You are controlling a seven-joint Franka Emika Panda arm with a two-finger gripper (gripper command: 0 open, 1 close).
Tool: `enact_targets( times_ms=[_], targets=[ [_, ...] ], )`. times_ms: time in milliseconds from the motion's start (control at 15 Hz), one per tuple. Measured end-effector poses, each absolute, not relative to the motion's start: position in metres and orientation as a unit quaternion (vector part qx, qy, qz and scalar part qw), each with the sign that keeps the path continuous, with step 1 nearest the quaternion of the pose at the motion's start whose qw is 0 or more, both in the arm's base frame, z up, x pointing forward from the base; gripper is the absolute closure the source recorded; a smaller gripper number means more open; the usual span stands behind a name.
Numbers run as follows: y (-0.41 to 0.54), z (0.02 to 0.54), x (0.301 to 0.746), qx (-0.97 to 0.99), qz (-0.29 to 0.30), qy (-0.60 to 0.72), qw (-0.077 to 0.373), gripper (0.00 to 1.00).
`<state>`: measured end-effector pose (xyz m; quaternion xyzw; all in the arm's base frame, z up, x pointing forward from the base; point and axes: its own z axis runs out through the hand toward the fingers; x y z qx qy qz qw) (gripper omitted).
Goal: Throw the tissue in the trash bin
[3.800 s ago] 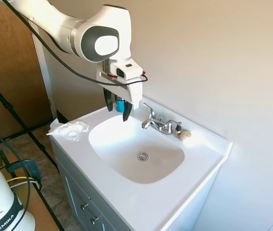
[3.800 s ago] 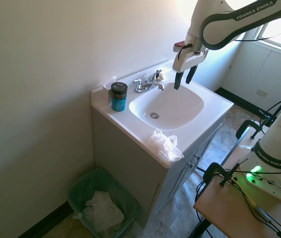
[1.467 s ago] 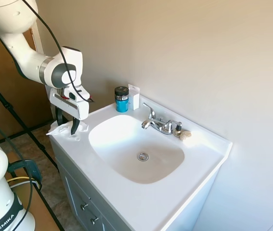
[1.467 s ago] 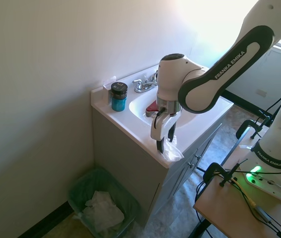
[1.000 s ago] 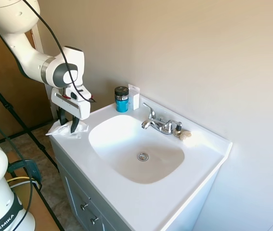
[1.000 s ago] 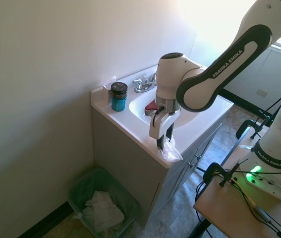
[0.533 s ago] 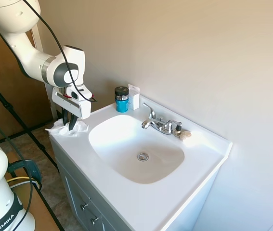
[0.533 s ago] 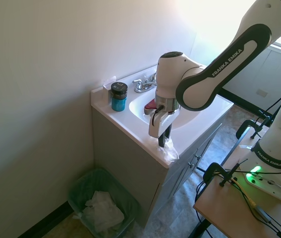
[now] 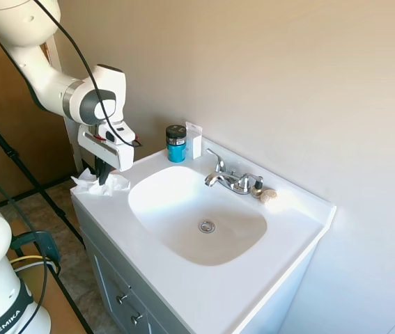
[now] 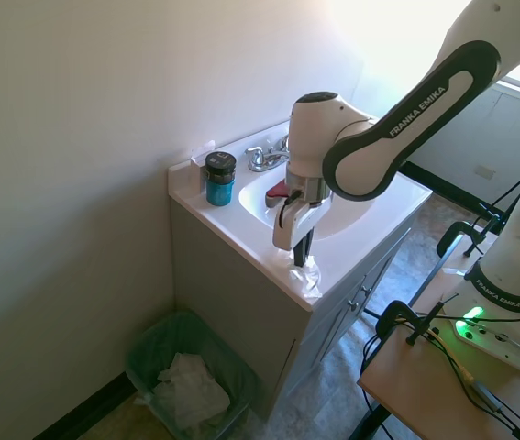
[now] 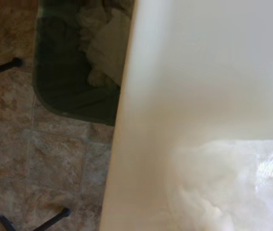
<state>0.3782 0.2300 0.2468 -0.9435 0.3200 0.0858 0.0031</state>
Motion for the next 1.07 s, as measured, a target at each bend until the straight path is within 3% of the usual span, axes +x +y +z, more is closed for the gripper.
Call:
enact_targets(
  times_ms=[600, 1067],
  targets=[
    [0.322, 0.341, 0.415, -0.959, 0.025, 0.284, -0.005, 1.00],
    [0.400, 0.315, 0.451, -0.968, 0.027, 0.249, -0.013, 1.00]
  ],
)
